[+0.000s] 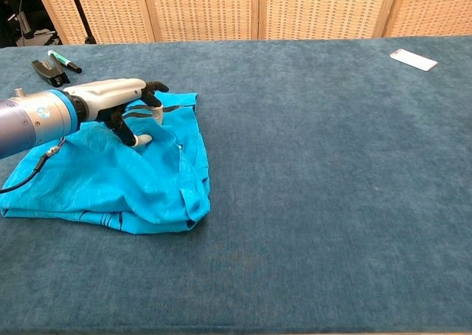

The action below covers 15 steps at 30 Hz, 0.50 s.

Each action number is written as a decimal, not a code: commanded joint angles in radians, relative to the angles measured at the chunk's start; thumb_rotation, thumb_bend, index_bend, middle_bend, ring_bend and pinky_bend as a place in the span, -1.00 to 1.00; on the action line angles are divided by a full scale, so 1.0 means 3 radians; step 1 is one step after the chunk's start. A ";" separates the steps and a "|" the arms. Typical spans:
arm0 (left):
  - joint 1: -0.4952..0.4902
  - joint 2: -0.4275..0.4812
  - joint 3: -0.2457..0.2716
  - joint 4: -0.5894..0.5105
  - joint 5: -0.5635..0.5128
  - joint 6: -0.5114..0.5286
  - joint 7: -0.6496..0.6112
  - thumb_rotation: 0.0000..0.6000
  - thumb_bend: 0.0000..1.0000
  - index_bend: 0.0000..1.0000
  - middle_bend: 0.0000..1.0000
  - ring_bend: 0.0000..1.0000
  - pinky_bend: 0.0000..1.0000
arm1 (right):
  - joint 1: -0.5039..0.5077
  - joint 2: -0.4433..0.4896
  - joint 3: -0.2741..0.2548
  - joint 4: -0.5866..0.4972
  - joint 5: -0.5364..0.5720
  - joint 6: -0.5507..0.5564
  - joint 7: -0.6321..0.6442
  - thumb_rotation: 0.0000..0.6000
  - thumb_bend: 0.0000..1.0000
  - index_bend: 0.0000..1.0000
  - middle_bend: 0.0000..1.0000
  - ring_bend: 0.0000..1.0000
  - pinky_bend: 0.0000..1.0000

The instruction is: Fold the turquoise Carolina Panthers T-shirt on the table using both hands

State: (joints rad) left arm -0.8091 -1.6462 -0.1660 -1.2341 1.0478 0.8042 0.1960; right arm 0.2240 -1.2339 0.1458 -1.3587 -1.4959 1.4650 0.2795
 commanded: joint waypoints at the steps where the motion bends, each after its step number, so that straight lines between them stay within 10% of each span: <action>1: 0.0002 -0.0005 -0.0004 0.0003 0.0016 0.0012 -0.0010 1.00 -0.13 0.17 -1.00 -1.00 -1.00 | 0.0001 0.0001 -0.0002 0.0000 -0.0002 -0.0003 0.0001 1.00 -1.00 -1.00 -1.00 -1.00 -1.00; 15: 0.0033 -0.0010 0.0015 0.0017 0.0149 0.0115 -0.0011 1.00 0.04 0.38 -1.00 -1.00 -1.00 | -0.0006 0.0014 0.0004 -0.0014 -0.0006 0.0018 0.0015 1.00 -1.00 -1.00 -1.00 -1.00 -1.00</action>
State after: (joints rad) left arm -0.8008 -1.6499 -0.1623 -1.2274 1.0844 0.8313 0.1926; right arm 0.2225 -1.2301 0.1467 -1.3626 -1.4975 1.4697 0.2833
